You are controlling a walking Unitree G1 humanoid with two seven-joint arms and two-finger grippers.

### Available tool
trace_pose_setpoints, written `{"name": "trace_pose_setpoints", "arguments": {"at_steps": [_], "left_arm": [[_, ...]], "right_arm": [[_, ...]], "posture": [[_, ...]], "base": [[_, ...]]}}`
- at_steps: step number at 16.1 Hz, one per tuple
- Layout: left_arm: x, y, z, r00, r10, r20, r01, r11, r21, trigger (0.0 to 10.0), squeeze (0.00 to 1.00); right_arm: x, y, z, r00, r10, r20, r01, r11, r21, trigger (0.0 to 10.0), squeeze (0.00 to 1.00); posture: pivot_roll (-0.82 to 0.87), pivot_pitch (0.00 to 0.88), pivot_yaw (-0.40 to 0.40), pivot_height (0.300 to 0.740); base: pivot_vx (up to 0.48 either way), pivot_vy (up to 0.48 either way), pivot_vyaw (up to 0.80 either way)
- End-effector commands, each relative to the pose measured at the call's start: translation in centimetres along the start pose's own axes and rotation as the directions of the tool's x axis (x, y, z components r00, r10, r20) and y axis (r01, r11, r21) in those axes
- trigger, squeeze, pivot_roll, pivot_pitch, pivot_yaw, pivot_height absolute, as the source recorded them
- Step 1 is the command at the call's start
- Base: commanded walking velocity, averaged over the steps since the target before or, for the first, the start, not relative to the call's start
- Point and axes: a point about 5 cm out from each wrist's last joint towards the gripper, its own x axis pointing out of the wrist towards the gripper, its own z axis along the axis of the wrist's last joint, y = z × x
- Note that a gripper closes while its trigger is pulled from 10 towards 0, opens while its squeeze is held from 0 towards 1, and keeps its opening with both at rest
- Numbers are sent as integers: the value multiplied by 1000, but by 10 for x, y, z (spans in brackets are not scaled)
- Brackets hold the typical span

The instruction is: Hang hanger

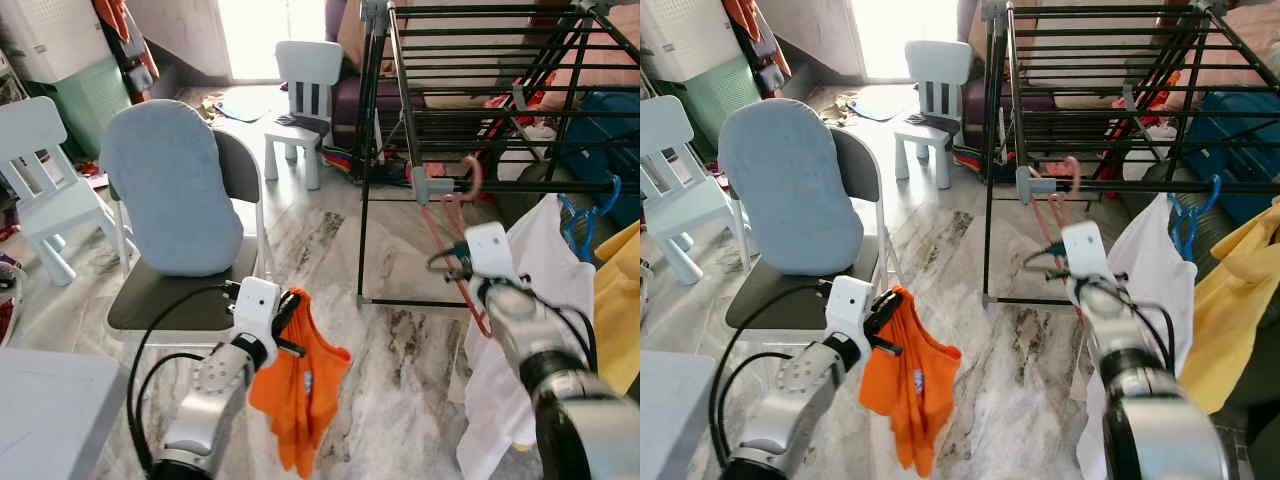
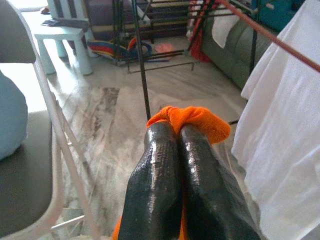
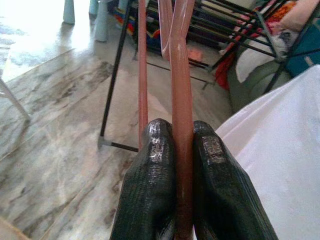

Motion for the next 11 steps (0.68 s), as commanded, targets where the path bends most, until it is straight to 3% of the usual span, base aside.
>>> {"name": "trace_pose_setpoints", "arguments": {"at_steps": [1,4,7,9,11], "left_arm": [[-4,5,6,1000,6,30,-6,1000,17,10000,0],[-12,8,0,999,40,23,-39,998,-41,10000,0],[-11,3,-1,999,22,29,-21,1000,-15,10000,0],[-7,3,3,998,39,40,-38,999,-22,10000,0],[2,11,12,995,78,66,-76,996,-40,10000,0]], "right_arm": [[-2,-3,6,998,-27,60,26,999,22,10000,0],[-20,3,-22,996,-62,61,60,998,30,10000,0],[-42,25,-45,1000,-12,28,10,998,64,10000,0],[-48,41,-49,1000,23,1,-23,997,78,10000,0],[-43,56,-31,997,60,46,-63,995,76,10000,0]], "posture": [[-118,0,16,740],[-123,0,13,740],[-122,0,5,740],[-133,0,14,740],[-132,0,38,740]], "base": [[0,0,0],[0,0,0],[0,0,0],[0,0,0],[0,0,0]]}}
